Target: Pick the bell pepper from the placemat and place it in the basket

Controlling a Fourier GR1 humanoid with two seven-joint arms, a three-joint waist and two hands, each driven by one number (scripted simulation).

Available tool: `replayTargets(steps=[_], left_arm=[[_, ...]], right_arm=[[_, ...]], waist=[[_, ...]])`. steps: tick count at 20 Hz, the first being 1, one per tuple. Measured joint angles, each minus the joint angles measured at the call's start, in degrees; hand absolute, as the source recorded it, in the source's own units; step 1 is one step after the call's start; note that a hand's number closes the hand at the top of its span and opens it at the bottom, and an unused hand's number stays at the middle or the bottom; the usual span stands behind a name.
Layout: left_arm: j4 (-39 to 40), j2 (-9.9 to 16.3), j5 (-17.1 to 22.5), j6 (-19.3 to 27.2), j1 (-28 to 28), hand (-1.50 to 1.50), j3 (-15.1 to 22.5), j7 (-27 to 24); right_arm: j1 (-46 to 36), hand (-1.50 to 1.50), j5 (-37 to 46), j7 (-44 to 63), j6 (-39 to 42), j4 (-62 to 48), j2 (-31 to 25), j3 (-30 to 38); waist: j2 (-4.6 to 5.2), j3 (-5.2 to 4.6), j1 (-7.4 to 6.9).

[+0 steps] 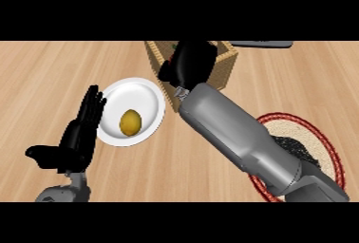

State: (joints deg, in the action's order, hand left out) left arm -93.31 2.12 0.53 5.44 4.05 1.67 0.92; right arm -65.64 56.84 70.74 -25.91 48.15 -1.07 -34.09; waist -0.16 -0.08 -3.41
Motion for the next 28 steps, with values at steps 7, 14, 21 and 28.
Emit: replayTargets(steps=[7,14,21,28], left_arm=[[-2.4,0.8,0.5,-0.6,-2.2,0.0,-0.5,0.2],[-2.1,0.2,0.3,0.0,-1.9,0.0,-0.3,0.1],[-2.2,0.3,0.3,0.2,-2.2,0.0,-0.8,0.0],[-2.2,0.0,-0.3,0.3,-2.5,0.0,-0.2,-0.4]], right_arm=[[2.5,1.5,-1.1,-1.8,-2.7,-1.7,-0.4,0.3],[5.5,1.5,-1.0,-3.3,-6.8,-3.5,-0.6,1.1],[8.8,1.5,0.4,-4.2,-10.4,-5.3,-0.2,3.3],[10.4,-1.5,-0.6,-4.6,-11.9,-5.3,0.0,3.9]], waist=[[-0.56,0.08,0.51],[-0.54,0.07,1.19],[-0.54,-0.11,2.0],[-0.97,-0.34,1.77]])
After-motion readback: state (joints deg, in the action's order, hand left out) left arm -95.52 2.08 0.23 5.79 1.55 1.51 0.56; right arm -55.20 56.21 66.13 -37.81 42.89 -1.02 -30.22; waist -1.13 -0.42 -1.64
